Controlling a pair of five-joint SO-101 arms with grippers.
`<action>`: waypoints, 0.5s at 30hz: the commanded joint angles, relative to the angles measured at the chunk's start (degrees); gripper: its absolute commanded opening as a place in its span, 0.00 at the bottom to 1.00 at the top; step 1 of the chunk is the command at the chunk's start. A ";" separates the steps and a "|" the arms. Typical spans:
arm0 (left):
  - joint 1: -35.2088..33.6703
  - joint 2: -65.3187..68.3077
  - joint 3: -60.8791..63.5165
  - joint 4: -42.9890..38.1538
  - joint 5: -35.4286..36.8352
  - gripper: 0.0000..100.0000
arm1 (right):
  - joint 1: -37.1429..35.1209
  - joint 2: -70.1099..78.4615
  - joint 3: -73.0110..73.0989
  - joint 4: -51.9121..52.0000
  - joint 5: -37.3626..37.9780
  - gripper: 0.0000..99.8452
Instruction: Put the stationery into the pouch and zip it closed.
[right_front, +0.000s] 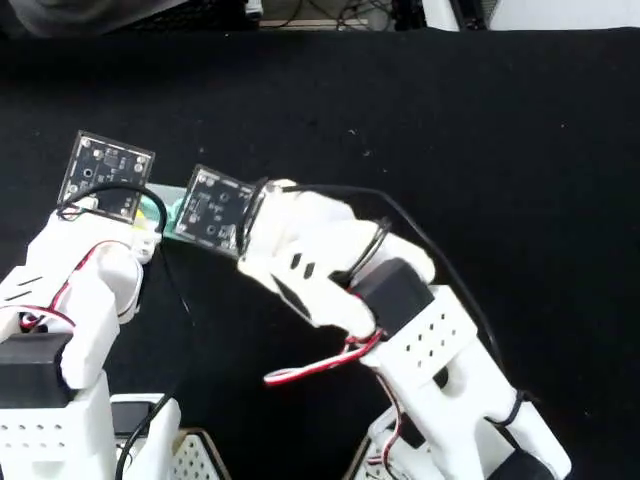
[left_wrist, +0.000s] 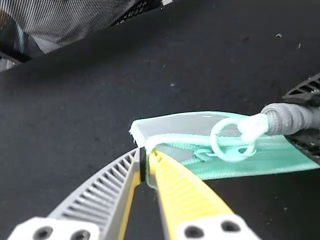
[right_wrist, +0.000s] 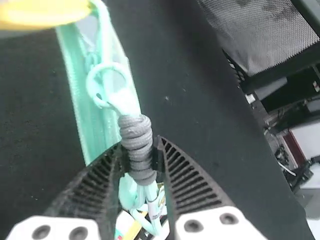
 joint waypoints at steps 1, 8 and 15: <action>-0.57 0.00 2.07 -0.09 4.92 0.03 | 5.89 -4.00 -0.04 0.35 -0.26 0.01; 10.95 0.00 4.35 -0.09 6.86 0.03 | 13.27 -15.08 0.04 0.00 -2.73 0.01; 12.09 0.00 9.45 -4.04 6.42 0.03 | 14.15 -16.84 3.56 3.25 -2.73 0.01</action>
